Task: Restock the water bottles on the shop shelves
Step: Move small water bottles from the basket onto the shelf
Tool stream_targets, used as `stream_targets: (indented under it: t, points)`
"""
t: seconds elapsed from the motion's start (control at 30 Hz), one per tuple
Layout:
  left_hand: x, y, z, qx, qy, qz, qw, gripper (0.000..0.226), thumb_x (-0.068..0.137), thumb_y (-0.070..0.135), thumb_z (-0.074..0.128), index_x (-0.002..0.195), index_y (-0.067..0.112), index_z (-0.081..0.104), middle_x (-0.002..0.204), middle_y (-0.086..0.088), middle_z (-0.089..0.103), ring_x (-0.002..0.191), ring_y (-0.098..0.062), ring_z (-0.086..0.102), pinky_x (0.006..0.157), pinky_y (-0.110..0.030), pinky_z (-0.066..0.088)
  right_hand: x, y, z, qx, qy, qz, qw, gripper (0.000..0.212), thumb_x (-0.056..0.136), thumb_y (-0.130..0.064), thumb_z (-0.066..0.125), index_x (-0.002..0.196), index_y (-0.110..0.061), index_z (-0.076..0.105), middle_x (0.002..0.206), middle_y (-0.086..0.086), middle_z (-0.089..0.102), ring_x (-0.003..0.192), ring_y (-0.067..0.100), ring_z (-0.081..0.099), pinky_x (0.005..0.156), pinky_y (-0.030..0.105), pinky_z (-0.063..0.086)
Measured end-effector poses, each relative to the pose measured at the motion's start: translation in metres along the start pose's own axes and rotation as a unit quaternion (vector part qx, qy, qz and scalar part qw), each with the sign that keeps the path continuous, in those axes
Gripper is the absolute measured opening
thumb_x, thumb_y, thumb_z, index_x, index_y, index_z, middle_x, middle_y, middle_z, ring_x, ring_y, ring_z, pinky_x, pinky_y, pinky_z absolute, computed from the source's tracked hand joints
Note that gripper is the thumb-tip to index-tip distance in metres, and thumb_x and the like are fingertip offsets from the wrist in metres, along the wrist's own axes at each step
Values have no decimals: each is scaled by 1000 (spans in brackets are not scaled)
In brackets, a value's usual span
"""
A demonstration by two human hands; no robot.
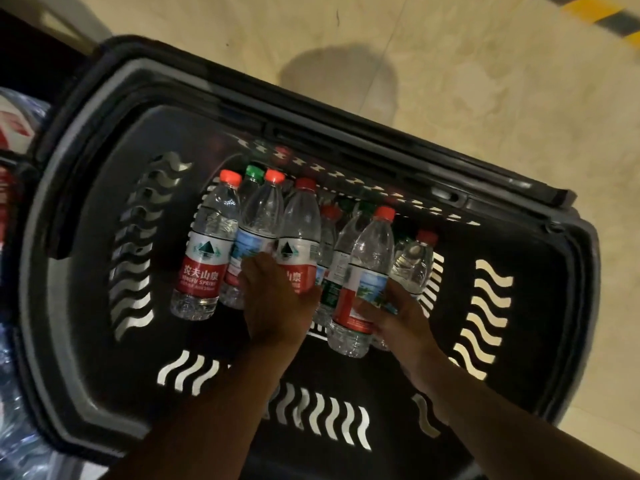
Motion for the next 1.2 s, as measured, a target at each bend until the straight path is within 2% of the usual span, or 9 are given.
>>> stream_targets:
  t: [0.17, 0.37, 0.53, 0.67, 0.77, 0.9, 1.0, 1.07, 1.2]
  points:
    - [0, -6, 19, -124, 3, -45, 991, 91, 74, 28, 87, 144, 12, 31, 136, -12, 53, 121, -31, 60, 92, -50, 58, 9, 10, 3, -29, 27, -35, 999, 47, 88, -13, 75, 130, -24, 58, 114, -8, 72, 98, -1, 71, 70, 15, 58]
    - [16, -12, 34, -227, -71, -116, 964, 87, 70, 15, 90, 141, 17, 41, 128, -9, 59, 114, -28, 63, 91, -51, 58, 18, 3, 9, -90, 85, -53, 991, 61, 83, -22, 83, 136, -17, 52, 121, 1, 69, 108, 15, 69, 94, 39, 59]
    - [12, -24, 15, -257, -125, -123, 950, 79, 74, 14, 87, 140, 20, 44, 119, -4, 62, 101, -20, 64, 83, -39, 55, 8, -2, 9, -85, 87, -30, 992, 53, 81, -18, 85, 127, -16, 56, 104, -6, 70, 88, 4, 69, 66, 17, 56]
    - [-24, -30, -22, -278, -162, -115, 940, 82, 69, 18, 91, 138, 21, 46, 113, -3, 64, 95, -19, 66, 74, -35, 55, -31, -16, 15, -82, 43, -1, 996, 52, 81, -21, 85, 127, -19, 61, 111, 2, 75, 99, 20, 73, 93, 44, 59]
    - [-68, -28, -73, -309, -144, -96, 935, 89, 64, 18, 95, 138, 25, 46, 109, 0, 67, 92, -16, 69, 71, -31, 57, -83, -45, 26, -69, 10, 2, 998, 53, 81, -20, 82, 129, -20, 59, 110, 4, 75, 97, 23, 74, 93, 45, 59]
    - [-124, -15, -151, -372, -111, -94, 917, 76, 58, 16, 98, 119, 28, 54, 97, 1, 69, 83, -15, 69, 59, -30, 57, -161, -92, 39, -62, -36, -18, 997, 56, 70, -22, 75, 124, -15, 63, 100, 11, 78, 82, 23, 75, 74, 35, 61]
    - [-190, 0, -243, -407, -76, -30, 910, 70, 45, 30, 98, 102, 37, 59, 85, 5, 72, 72, 0, 70, 52, -15, 54, -254, -143, 53, -52, -66, -63, 994, 34, 81, -7, 69, 114, -15, 70, 104, 13, 78, 93, 30, 73, 86, 42, 58]
    - [-229, 10, -302, -400, -66, 28, 914, 67, 55, 26, 97, 108, 32, 56, 92, 8, 69, 70, 13, 66, 55, -6, 51, -312, -179, 60, -36, -69, -84, 993, 45, 76, -8, 74, 121, -12, 69, 108, 15, 77, 97, 35, 71, 93, 46, 53]
    - [-314, 20, -410, -423, -52, 94, 900, 58, 70, 4, 90, 113, 27, 57, 86, 2, 76, 71, -9, 71, 57, -22, 58, -435, -238, 80, -15, -107, -135, 985, 63, 74, -19, 81, 131, -5, 61, 108, 15, 74, 93, 32, 69, 87, 43, 54]
Point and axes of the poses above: each hand's wrist, its own x-axis towards the middle knuckle, its own z-axis out of the palm, y = z × x, the point moved 4 cm from there along x, towards the middle knuckle
